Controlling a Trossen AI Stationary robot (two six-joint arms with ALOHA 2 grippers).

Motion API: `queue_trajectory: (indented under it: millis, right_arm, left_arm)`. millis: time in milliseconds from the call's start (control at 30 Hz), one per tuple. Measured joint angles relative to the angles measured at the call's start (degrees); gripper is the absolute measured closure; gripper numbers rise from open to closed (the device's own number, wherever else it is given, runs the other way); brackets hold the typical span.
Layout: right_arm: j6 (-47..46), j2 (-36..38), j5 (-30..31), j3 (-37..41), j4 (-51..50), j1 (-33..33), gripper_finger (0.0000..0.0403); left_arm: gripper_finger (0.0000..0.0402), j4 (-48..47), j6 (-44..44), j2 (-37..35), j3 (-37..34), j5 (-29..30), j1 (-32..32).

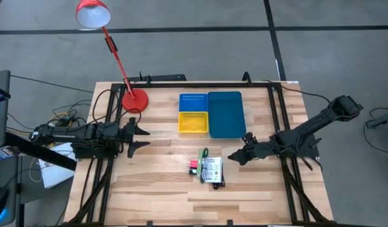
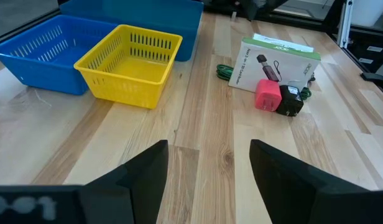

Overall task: Pick and place items into bin
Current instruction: Put the right white cardreader box into the dark blue bin

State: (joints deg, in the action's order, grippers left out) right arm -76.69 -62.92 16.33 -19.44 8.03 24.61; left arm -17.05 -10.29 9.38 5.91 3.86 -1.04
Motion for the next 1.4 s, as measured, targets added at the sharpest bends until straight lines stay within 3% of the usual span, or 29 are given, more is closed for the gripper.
queue_trajectory:
  millis: [233,900,1400]
  right_arm:
    - [-1.53,-7.07,-4.16,0.00,8.34,0.10,0.0163]
    - [-2.40,-18.10,-6.01,-3.73,13.49,0.01,0.0163]
    - [-2.43,-18.96,-6.52,-5.31,13.36,-1.92,0.0163]
  left_arm:
    - [0.0187,-0.01,-0.01,0.00,-0.02,0.01,0.00]
    - [0.0187,-0.01,-0.02,0.00,0.00,0.00,0.00]
    - [0.0187,-0.01,-0.01,-0.01,-0.01,0.01,0.00]
